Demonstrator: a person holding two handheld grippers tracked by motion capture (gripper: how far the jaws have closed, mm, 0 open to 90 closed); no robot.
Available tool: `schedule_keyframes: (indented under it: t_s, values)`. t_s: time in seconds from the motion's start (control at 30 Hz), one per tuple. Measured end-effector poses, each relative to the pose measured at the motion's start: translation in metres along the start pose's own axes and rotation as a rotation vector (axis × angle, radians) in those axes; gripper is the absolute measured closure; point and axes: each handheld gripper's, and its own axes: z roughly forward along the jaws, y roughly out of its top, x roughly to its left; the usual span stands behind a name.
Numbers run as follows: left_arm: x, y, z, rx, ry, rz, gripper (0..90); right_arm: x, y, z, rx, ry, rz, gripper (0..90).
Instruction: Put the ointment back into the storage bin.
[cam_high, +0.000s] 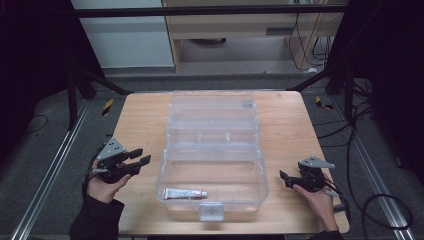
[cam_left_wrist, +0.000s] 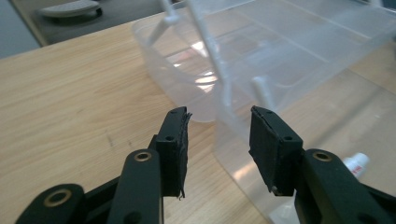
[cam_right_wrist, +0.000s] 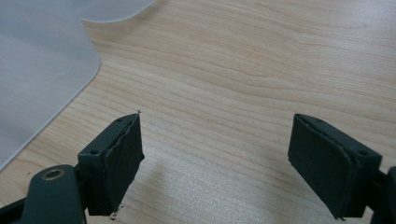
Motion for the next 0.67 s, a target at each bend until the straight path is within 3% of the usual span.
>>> schedule_keyframes:
  t_s: [0.23,0.37,0.53,0.67]
  values:
    - [0.015,-0.026,0.015,0.036,0.075,-0.066,52.2,0.000,0.001,-0.002,-0.005,0.005,0.009,17.3]
    - [0.022,-0.039,0.022,0.072,0.118,-0.073,48.6,0.000,0.001,-0.002,-0.011,0.000,-0.001,16.9]
    - [0.031,-0.051,0.022,0.084,0.197,-0.082,39.9,0.000,0.002,-0.004,-0.018,0.004,0.012,16.4]
    - [0.038,-0.060,0.023,0.107,0.215,-0.096,34.2,0.000,0.002,-0.004,-0.026,0.001,0.005,16.3]
